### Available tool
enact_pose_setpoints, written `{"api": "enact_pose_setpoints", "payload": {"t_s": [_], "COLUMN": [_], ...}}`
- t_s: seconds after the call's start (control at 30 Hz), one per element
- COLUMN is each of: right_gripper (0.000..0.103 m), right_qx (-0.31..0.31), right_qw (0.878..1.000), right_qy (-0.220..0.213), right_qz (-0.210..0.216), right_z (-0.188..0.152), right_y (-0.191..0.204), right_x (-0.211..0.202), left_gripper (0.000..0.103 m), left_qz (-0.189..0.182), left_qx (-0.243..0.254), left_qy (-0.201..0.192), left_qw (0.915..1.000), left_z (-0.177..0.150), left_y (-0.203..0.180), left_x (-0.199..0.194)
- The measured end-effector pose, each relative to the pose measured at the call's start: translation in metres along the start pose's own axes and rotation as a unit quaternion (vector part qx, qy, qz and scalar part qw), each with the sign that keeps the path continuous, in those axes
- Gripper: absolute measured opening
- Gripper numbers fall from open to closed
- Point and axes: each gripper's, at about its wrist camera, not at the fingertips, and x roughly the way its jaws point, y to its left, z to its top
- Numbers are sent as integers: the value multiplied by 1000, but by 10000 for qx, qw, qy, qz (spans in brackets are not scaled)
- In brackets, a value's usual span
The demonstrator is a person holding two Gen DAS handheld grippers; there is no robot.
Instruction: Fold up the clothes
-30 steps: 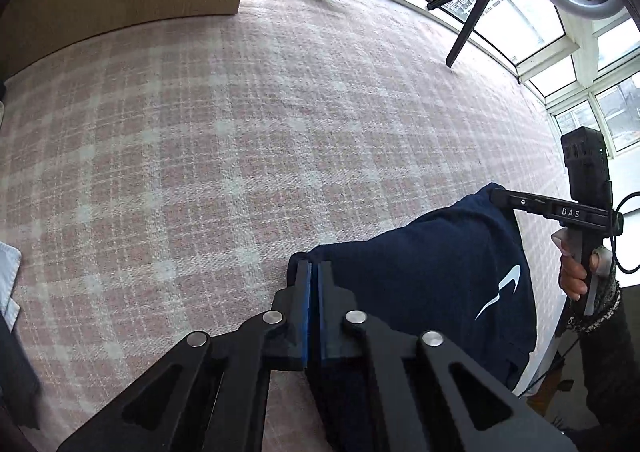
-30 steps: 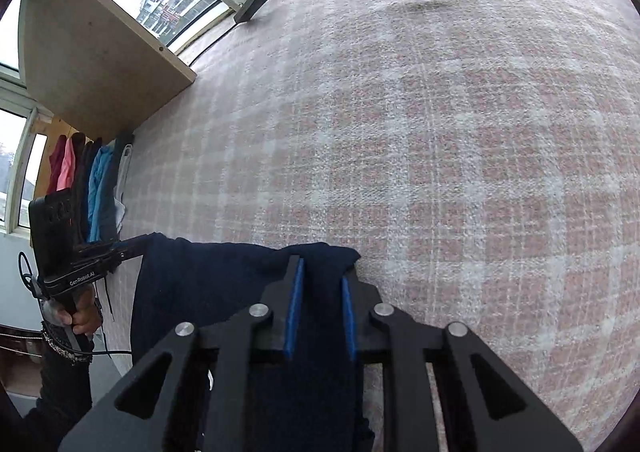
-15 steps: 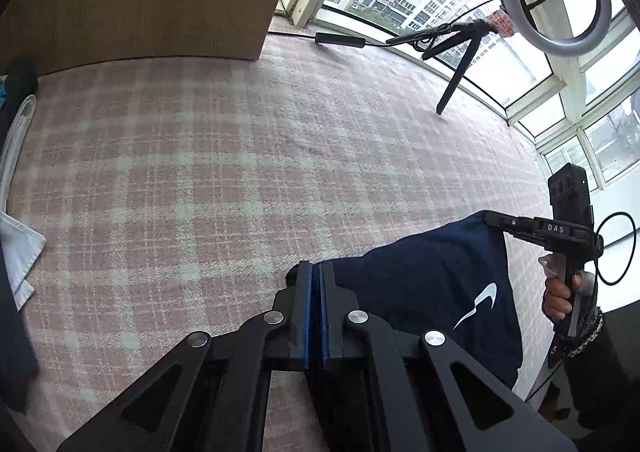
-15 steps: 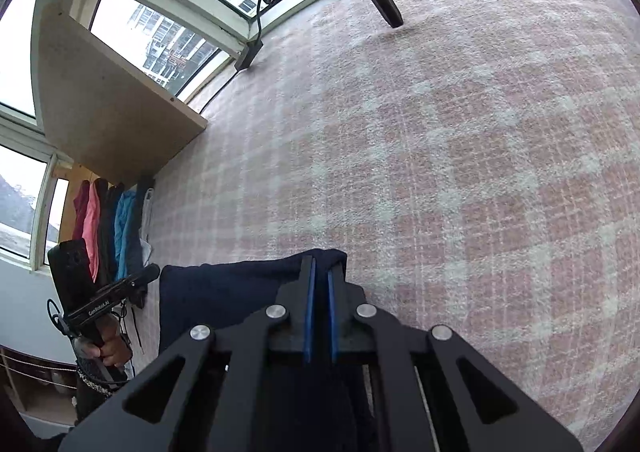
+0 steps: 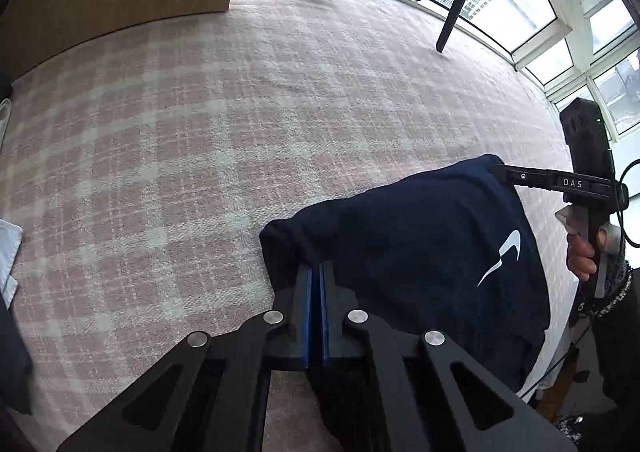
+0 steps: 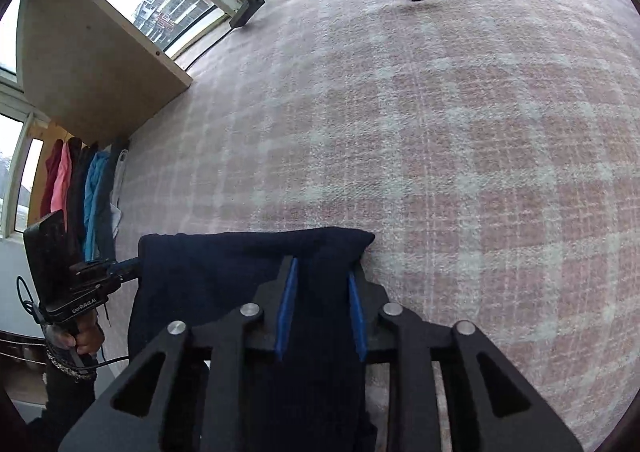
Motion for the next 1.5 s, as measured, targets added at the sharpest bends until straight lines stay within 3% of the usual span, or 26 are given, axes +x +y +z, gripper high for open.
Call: {"api": "enact_pose_setpoints", "payload": {"t_s": [0.07,0.13,0.23,0.3,0.37,0.57,0.67,0.73,0.87,0.97,1.07,1.13,1.5], "right_gripper": [5,5,7,7,8,10,28,31,31,31,29,12,6], "right_qx": [-135,-27,291,506,490,-813,-1643,-2038,-2383,-2338,-2349,-2427,-1850], "right_qw": [9992,9987,9979,9945,9947,9966,9856,9773,9654,9595,9585,9554,9785], "right_qy": [-368,-509,-190,-172,-367,35,389,584,773,967,951,986,818], "right_qz": [81,28,-552,-896,-828,-89,66,-9,-726,-1236,-1304,-1360,-396], "right_z": [-5,-6,3,6,7,-10,-35,-37,-31,-29,-28,-29,-22], "right_y": [6,-3,-25,-35,-34,85,169,215,253,251,248,246,223], "right_x": [-21,-27,-9,-15,-29,-11,24,56,110,135,134,133,88], "left_gripper": [1,2,0,0,0,7,9,10,13,13,16,16,18], "left_qz": [-73,-100,499,485,373,548,476,447,202,-5,-141,-245,-727], "left_qx": [71,89,-289,-437,-541,435,468,369,296,382,537,617,1578], "left_qy": [-478,-658,-171,-175,-264,-317,-339,-366,-538,-577,-585,-585,-372], "left_qw": [9988,9977,9982,9977,9975,9970,9972,9976,9979,9976,9967,9961,9841], "left_z": [-5,-11,-14,-18,-22,-8,0,2,-4,-9,-12,-13,-6], "left_y": [-9,-7,18,29,38,33,51,65,83,88,87,85,50], "left_x": [-26,-35,-8,-9,-16,-12,-13,-16,-24,-24,-21,-19,-4]}}
